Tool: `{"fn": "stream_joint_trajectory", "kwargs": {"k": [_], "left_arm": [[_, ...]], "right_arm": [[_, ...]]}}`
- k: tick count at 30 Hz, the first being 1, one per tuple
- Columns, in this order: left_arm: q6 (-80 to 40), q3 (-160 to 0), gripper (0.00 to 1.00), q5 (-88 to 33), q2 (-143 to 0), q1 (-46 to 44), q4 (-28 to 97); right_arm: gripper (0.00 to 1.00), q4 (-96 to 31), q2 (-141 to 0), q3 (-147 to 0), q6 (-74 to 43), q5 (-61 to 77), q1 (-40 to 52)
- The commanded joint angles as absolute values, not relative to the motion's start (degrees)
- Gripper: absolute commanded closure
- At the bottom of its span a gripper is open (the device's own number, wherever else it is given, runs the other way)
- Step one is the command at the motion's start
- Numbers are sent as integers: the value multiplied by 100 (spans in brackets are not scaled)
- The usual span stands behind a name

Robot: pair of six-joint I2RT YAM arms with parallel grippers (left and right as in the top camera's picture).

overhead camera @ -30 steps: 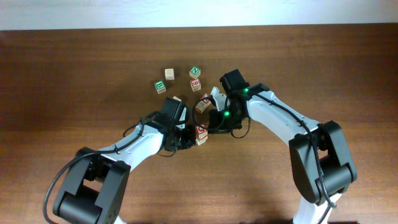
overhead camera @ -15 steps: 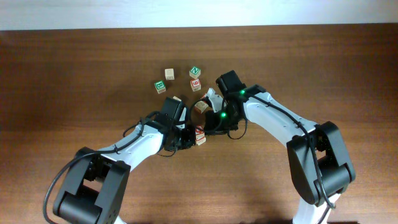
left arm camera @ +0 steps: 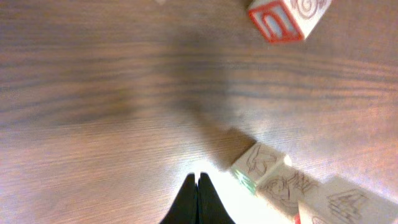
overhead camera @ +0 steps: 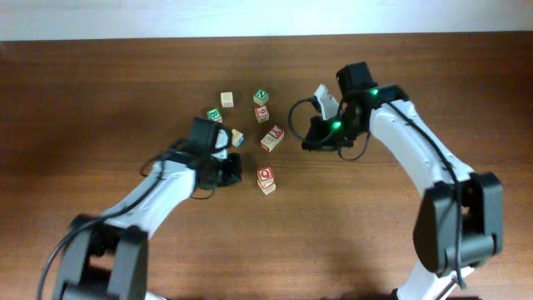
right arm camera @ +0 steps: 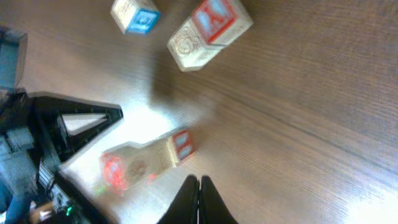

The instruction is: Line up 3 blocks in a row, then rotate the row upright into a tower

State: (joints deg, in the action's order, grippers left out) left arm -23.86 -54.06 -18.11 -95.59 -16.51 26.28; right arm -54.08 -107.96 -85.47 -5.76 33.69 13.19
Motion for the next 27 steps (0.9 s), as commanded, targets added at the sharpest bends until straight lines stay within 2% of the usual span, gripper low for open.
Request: {"fn": "stream_joint_trajectory", "kwargs": {"k": [1, 2, 3, 5, 6, 7, 9, 11, 12, 13, 18, 22, 25, 27], "left_arm": [[-1474, -6296, 100, -941, -8318, -1079, 3669], [-1337, -6558, 100, -578, -7933, -998, 4010], [-1313, -6729, 94, -204, -7535, -985, 4213], [-1315, -6748, 45, 152, -6683, -985, 4335], [-1315, -6748, 31, 152, -6510, -985, 4399], [-1315, -6748, 1, 152, -6353, -985, 4427], [-1317, -6748, 1, 117, -6163, -985, 4429], [-1317, -6748, 1, 117, -6149, -985, 4471], [-1317, -6748, 1, 117, -6154, -985, 4471], [-1317, -6748, 1, 117, -6154, -985, 4471], [-1317, -6748, 1, 117, -6154, -985, 4473], [-1317, -6748, 1, 117, -6154, -985, 4473], [-1317, -6748, 1, 117, -6154, -985, 4473], [-1317, -6748, 1, 117, -6154, -985, 4473]], "right_arm": [[94, -5887, -9826, -9299, -318, 3072, 1175], [89, -6093, -9504, -9467, -320, 2816, 1160], [85, -6296, -9124, -9583, -333, 2508, 1160], [78, -6698, -8193, -9614, -534, 1796, 1160], [77, -6888, -7852, -9614, -642, 1511, 1160], [75, -7113, -7487, -9614, -672, 1243, 1160], [71, -7596, -6753, -9612, -1022, 722, 1160], [59, -7900, -6200, -9612, -1041, 679, 1160], [36, -8060, -5896, -9612, -1041, 679, 1160], [2, -8121, -5647, -9612, -1160, 683, 1160], [2, -8128, -5026, -9612, -1273, 701, 1160], [2, -8110, -5022, -9579, -1256, -425, 1160], [2, -7784, -4998, -9513, -1068, -967, 1146], [2, -7231, -4659, -9129, -622, -681, 910]]}}
